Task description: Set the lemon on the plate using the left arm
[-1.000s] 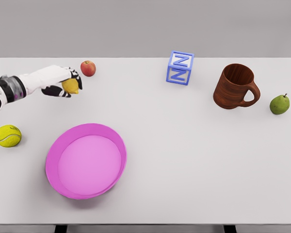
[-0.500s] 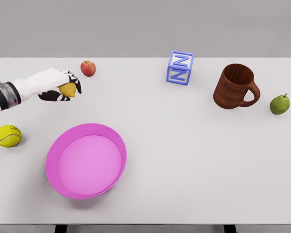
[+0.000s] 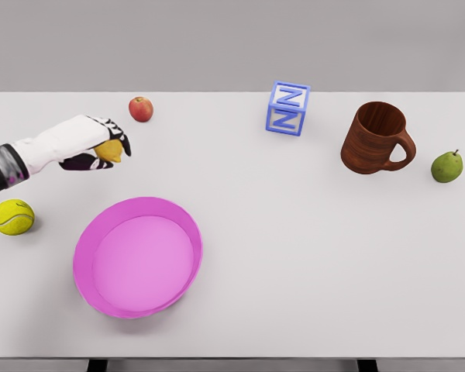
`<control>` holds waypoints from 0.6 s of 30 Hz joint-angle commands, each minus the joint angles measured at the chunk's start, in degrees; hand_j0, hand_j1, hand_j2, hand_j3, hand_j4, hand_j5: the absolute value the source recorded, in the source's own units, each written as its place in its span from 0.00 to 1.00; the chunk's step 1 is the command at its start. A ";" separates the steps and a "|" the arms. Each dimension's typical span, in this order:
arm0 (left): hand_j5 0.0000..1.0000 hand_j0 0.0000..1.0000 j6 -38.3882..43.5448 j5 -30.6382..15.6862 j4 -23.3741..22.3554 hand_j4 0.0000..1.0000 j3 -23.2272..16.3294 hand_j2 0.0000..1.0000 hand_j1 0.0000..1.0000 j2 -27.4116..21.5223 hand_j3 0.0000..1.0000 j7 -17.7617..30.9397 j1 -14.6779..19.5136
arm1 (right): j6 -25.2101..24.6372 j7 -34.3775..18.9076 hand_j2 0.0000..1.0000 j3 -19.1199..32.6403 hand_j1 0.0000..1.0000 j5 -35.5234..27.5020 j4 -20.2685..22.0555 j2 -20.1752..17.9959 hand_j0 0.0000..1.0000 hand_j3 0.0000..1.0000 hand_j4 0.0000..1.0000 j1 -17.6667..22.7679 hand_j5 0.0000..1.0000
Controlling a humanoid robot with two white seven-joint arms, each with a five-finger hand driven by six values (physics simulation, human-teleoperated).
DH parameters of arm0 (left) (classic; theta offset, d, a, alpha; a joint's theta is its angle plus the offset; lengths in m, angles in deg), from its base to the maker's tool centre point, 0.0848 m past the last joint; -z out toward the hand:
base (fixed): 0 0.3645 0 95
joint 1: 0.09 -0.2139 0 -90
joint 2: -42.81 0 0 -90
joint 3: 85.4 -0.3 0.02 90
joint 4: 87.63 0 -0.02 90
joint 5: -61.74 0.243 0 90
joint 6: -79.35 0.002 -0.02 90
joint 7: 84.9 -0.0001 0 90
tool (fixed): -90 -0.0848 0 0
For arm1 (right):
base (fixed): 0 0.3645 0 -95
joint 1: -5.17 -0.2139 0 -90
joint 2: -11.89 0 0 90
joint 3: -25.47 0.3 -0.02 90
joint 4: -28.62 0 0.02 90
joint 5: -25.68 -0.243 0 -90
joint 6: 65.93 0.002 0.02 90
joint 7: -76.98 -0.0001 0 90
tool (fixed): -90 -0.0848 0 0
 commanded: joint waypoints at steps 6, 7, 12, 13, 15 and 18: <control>0.46 0.46 0.21 -1.35 6.24 0.46 3.04 0.46 0.46 -0.27 0.46 -0.05 -2.37 | 0.00 -0.01 1.00 -0.01 1.00 0.02 -0.03 0.01 1.00 1.00 1.00 0.00 1.00; 0.46 0.46 0.21 -1.35 6.94 0.46 3.21 0.46 0.46 -0.27 0.46 -0.05 -3.08 | 0.00 -0.01 1.00 -0.01 1.00 -0.06 -0.03 0.01 1.00 1.00 1.00 0.00 1.00; 0.46 0.46 0.21 -1.70 10.37 0.46 5.41 0.46 0.46 -0.18 0.46 -0.05 -5.97 | 0.00 -0.01 1.00 -0.01 1.00 0.02 -0.03 0.01 1.00 1.00 1.00 0.00 1.00; 0.46 0.46 0.21 -1.88 10.55 0.46 5.50 0.46 0.46 -0.18 0.46 -0.05 -6.33 | 0.00 -0.01 1.00 -0.01 1.00 0.02 0.06 0.01 1.00 1.00 1.00 0.00 1.00; 0.46 0.46 0.21 -2.31 11.16 0.46 5.59 0.46 0.46 -0.18 0.46 -0.05 -6.59 | 0.00 -0.01 1.00 -0.01 1.00 0.02 -0.03 0.01 1.00 1.00 1.00 0.00 1.00; 0.47 0.47 0.21 -3.11 13.97 0.47 7.08 0.47 0.47 -0.18 0.47 -0.05 -9.14 | 0.00 -0.01 1.00 -0.01 1.00 -0.06 -0.03 0.01 1.00 1.00 1.00 0.00 1.00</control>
